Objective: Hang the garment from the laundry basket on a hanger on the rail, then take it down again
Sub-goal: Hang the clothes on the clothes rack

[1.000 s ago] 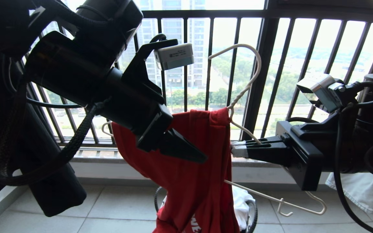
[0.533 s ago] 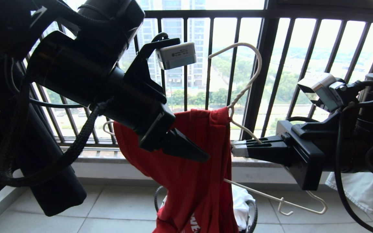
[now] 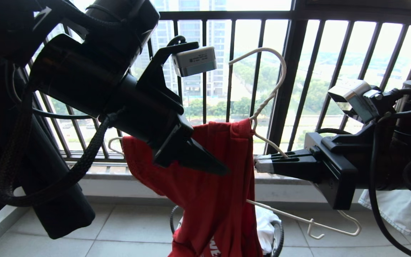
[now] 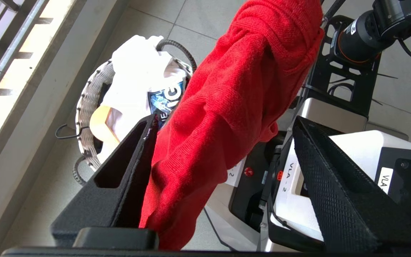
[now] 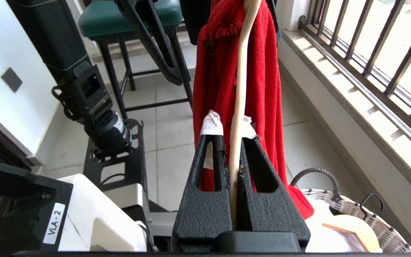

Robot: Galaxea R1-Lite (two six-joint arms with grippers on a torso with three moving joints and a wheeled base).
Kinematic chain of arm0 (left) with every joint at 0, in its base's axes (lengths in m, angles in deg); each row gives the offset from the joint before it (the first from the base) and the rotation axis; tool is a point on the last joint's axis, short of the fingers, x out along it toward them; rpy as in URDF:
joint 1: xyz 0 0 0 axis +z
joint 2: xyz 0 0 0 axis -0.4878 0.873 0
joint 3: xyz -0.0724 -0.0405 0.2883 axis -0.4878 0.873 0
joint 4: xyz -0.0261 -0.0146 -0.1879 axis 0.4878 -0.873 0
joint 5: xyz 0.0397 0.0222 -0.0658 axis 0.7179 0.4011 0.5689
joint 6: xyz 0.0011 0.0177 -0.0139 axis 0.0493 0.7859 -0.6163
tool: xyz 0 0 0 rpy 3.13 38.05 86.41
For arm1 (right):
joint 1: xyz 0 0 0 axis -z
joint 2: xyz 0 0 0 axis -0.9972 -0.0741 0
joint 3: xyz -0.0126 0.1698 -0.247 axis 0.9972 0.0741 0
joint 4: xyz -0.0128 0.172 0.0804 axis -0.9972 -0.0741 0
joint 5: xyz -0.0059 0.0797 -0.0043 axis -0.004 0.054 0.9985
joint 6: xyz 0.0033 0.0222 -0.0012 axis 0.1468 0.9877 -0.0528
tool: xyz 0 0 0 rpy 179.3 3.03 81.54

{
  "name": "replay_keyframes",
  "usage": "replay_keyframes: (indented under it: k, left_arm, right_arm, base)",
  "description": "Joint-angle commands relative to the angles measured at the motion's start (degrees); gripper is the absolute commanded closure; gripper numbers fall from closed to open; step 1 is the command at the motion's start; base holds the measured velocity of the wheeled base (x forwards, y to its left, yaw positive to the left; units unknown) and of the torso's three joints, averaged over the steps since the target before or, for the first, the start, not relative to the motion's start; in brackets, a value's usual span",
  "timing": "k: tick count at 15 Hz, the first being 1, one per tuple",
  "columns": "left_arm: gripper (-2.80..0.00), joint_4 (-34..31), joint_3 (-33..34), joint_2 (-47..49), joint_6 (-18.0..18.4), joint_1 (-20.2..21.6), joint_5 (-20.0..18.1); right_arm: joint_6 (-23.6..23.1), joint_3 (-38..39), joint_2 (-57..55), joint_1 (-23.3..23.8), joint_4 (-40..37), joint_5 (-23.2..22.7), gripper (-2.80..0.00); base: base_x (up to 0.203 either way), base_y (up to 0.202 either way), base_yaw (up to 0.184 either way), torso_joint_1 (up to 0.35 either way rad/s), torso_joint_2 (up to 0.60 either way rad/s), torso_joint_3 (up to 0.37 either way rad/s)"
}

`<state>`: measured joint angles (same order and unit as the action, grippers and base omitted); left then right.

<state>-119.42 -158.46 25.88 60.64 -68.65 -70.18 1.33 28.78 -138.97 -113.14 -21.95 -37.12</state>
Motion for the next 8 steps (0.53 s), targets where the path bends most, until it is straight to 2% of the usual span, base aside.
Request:
replay_keyframes:
  k: [1, 8]
  left_arm:
    - [0.00, -0.2, -0.1, -0.1, 0.1, 0.0, -0.2]
    - [0.00, -0.1, 0.9, 0.0, 0.2, -0.1, -0.2]
  right_arm:
    - [0.0, 0.0, 0.0, 0.0, 0.2, -0.3, 0.00]
    - [0.0, -0.2, 0.0, 0.4, 0.2, -0.2, 0.00]
  base:
    - [0.000, 0.000, 0.000, 0.000, 0.00, 0.000]
    - [0.000, 0.000, 0.000, 0.000, 0.00, 0.000]
